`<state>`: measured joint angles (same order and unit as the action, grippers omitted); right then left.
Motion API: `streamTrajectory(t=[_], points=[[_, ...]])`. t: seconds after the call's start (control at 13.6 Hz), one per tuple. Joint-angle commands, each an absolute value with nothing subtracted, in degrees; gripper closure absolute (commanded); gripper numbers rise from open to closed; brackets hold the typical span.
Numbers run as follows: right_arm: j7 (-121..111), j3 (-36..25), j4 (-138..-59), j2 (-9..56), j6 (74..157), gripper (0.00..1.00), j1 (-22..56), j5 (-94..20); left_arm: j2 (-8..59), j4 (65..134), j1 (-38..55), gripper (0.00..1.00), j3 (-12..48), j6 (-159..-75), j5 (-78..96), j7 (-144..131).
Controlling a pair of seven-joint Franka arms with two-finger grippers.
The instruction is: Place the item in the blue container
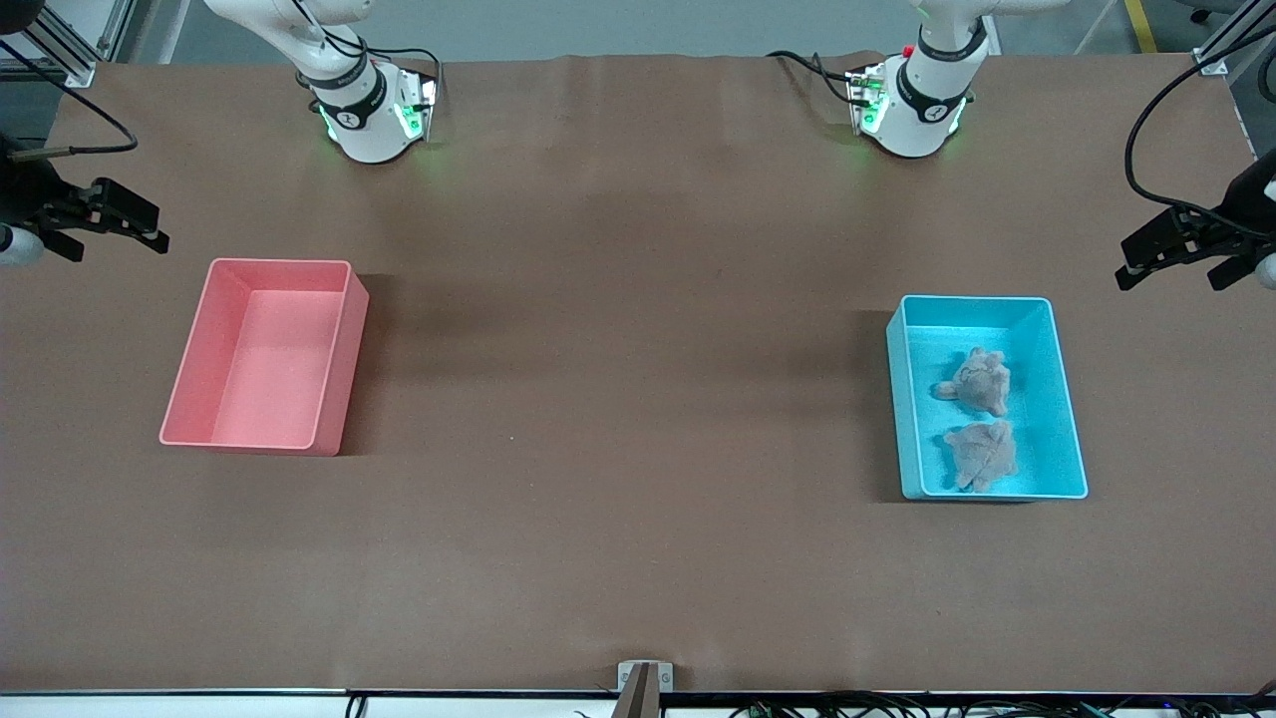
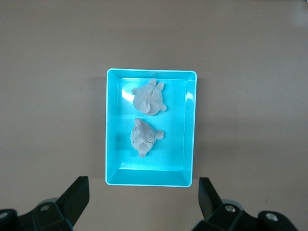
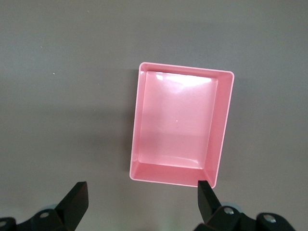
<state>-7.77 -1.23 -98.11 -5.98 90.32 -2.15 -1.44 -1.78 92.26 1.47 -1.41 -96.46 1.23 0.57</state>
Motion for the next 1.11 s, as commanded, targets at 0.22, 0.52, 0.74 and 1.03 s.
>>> streamTrajectory(t=[0.22,0.52,0.74,1.03], points=[[-7.6,-1.2,-99.4,-7.6,90.2,0.0,-2.5,-1.5,-2.5,89.3,1.9,0.0,-1.4,-90.2,1.4,-0.4],[-7.3,-1.2,-99.4,-7.6,90.2,0.0,-2.5,-1.8,-2.2,89.3,1.6,0.0,-1.6,-89.7,1.8,0.2],[-4.9,-1.1,-99.4,-7.6,90.1,0.0,-2.3,-2.1,-2.2,89.3,1.8,0.0,-1.5,-89.7,1.6,-0.4],[-4.2,-1.0,-99.4,-7.6,90.2,0.0,-2.3,-2.1,-2.4,89.3,1.7,0.0,-1.5,-89.7,1.6,-0.4]])
